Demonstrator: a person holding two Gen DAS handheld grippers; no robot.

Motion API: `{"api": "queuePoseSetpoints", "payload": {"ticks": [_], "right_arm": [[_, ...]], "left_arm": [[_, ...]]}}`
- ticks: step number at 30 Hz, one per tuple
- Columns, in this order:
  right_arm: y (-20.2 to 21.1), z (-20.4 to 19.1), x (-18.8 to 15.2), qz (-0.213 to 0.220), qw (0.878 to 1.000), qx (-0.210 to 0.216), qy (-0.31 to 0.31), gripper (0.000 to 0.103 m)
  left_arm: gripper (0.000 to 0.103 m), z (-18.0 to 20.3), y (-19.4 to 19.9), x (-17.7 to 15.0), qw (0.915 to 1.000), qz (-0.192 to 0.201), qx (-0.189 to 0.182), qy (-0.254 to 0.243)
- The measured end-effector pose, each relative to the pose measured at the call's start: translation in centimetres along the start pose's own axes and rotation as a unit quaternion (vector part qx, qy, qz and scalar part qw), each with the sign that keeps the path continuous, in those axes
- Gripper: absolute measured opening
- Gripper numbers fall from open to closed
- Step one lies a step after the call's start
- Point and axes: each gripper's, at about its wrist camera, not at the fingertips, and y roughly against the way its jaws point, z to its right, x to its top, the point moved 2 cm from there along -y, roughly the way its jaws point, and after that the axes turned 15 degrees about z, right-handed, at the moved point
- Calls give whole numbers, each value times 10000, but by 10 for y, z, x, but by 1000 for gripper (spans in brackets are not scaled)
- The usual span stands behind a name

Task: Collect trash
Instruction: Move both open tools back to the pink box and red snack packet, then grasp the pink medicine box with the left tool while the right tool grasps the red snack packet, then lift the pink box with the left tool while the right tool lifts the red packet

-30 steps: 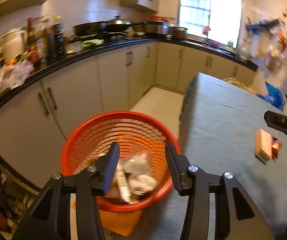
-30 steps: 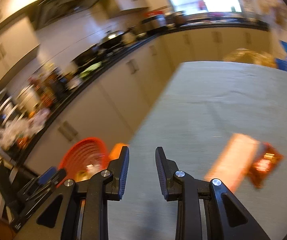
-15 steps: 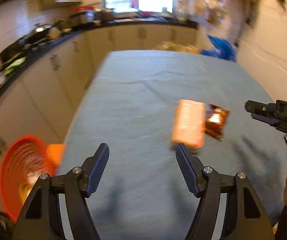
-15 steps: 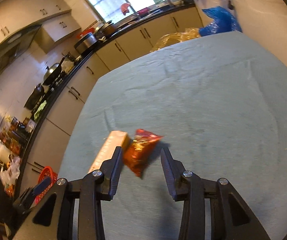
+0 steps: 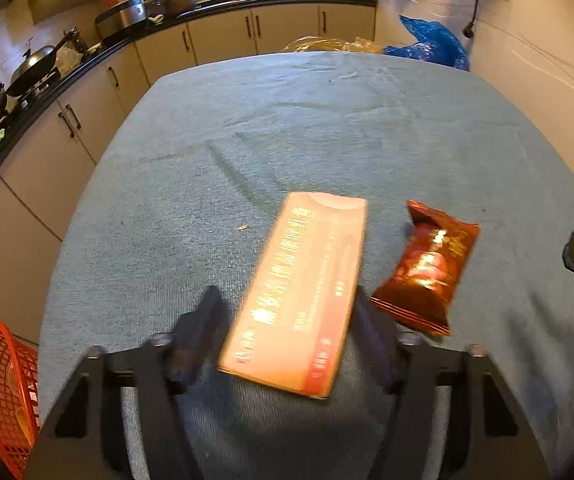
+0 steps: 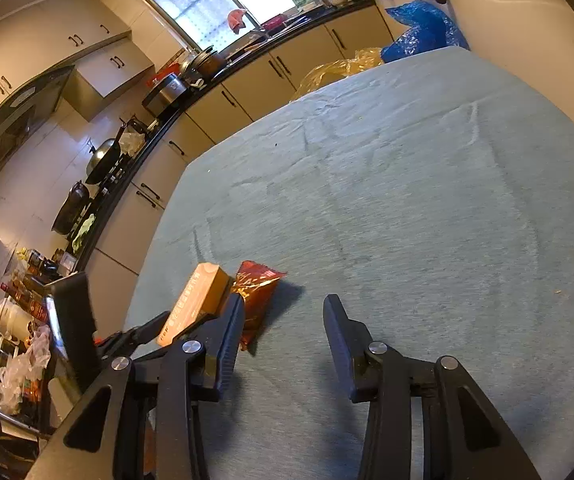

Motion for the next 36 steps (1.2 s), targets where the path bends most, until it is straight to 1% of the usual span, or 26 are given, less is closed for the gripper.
{"api": "queuePoseSetpoints", "payload": {"ticks": [1, 3, 5, 9, 11, 12, 14, 18, 21, 25, 29, 30, 31, 36], "right_arm": [[-3, -4, -1, -33, 10000, 12, 18, 44], [-9, -10, -2, -91, 9999, 13, 50, 45], [-19, -19, -5, -184, 9997, -18, 140, 48], [-46, -33, -13, -452, 9984, -163, 292, 49], [-58, -36, -18, -564, 9974, -290, 346, 49], [-64, -37, -20, -610, 9968, -361, 382, 49], [-73, -41, -21, -660, 9958, -447, 454, 49], [-88, -48, -21, -703, 9937, -548, 673, 49], [-94, -56, -20, -721, 9916, -579, 903, 44], [-104, -60, -23, -838, 9903, -494, 995, 43], [-106, -61, -24, -728, 9915, -296, 1036, 40], [-104, -61, -23, -668, 9923, -191, 1021, 37], [-102, -62, -23, -620, 9926, -128, 1032, 37], [-83, -72, -22, -166, 9906, 53, 1358, 37]], "left_arm": [[48, -2, 0, -1, 10000, 36, -17, 71], [47, -9, 0, -2, 9997, 117, -24, 190], [47, -18, 3, -3, 9993, 232, 14, 300], [47, -43, 15, -4, 9957, 594, 230, 666], [47, -56, 21, -3, 9926, 801, 453, 791], [47, -60, 22, -4, 9916, 837, 507, 843], [47, -66, 21, -5, 9902, 846, 582, 942], [47, -72, 11, -8, 9916, 646, 457, 1026], [47, -70, 12, -8, 9919, 665, 428, 997], [47, -70, 13, -8, 9915, 703, 418, 1010], [47, -70, 12, -9, 9913, 705, 451, 1017], [47, -70, 12, -9, 9914, 710, 450, 1000], [47, -70, 13, -9, 9916, 717, 456, 975], [47, -66, 14, -9, 9920, 762, 486, 877]]}}
